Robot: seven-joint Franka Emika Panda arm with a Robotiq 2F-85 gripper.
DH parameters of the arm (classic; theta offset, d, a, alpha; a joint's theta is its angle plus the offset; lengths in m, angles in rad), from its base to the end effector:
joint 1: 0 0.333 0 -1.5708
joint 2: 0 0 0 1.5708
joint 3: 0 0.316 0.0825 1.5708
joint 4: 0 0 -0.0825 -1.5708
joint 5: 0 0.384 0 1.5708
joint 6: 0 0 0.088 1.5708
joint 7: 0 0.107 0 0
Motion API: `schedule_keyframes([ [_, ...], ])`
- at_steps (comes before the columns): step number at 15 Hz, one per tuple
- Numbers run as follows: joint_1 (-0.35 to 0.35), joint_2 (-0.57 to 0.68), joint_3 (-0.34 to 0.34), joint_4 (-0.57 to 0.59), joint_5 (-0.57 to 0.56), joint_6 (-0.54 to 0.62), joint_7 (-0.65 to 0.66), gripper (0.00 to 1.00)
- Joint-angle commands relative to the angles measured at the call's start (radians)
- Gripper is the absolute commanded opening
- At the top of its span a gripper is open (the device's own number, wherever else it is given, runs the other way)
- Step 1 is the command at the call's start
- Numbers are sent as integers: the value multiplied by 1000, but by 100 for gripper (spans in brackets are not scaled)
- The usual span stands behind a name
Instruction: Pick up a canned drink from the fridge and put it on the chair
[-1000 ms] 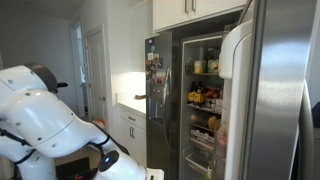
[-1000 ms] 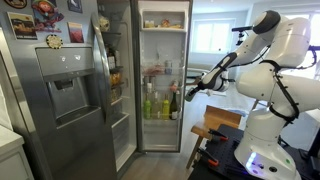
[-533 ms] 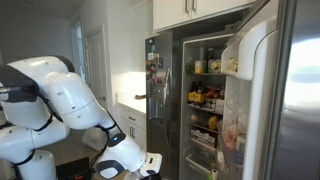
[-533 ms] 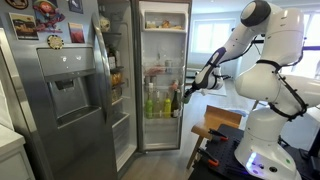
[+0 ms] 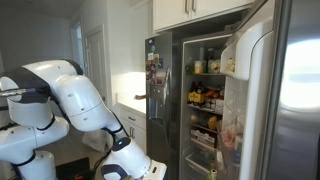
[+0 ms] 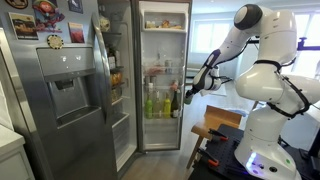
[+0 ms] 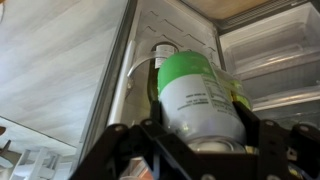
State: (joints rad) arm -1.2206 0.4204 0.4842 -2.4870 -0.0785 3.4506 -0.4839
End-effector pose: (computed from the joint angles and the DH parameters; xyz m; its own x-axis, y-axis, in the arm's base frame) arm 0.3876 -0.3327 0.2134 0.8004 -0.1812 0.5714 -0.2936 -0.9496 0.1102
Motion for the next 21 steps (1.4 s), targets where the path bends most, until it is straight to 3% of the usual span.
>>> schedule_keyframes([
  [1, 2, 7, -16, 29, 32, -16, 20, 47],
  [9, -50, 17, -87, 30, 58, -122, 22, 47],
  [13, -111, 29, -93, 49, 57, -161, 28, 47],
  [19, -176, 89, -87, 157, 61, -228, 52, 47],
  [20, -174, 104, -108, 184, -14, -242, 130, 47],
  [21, -171, 118, -114, 213, -11, -264, 143, 47],
])
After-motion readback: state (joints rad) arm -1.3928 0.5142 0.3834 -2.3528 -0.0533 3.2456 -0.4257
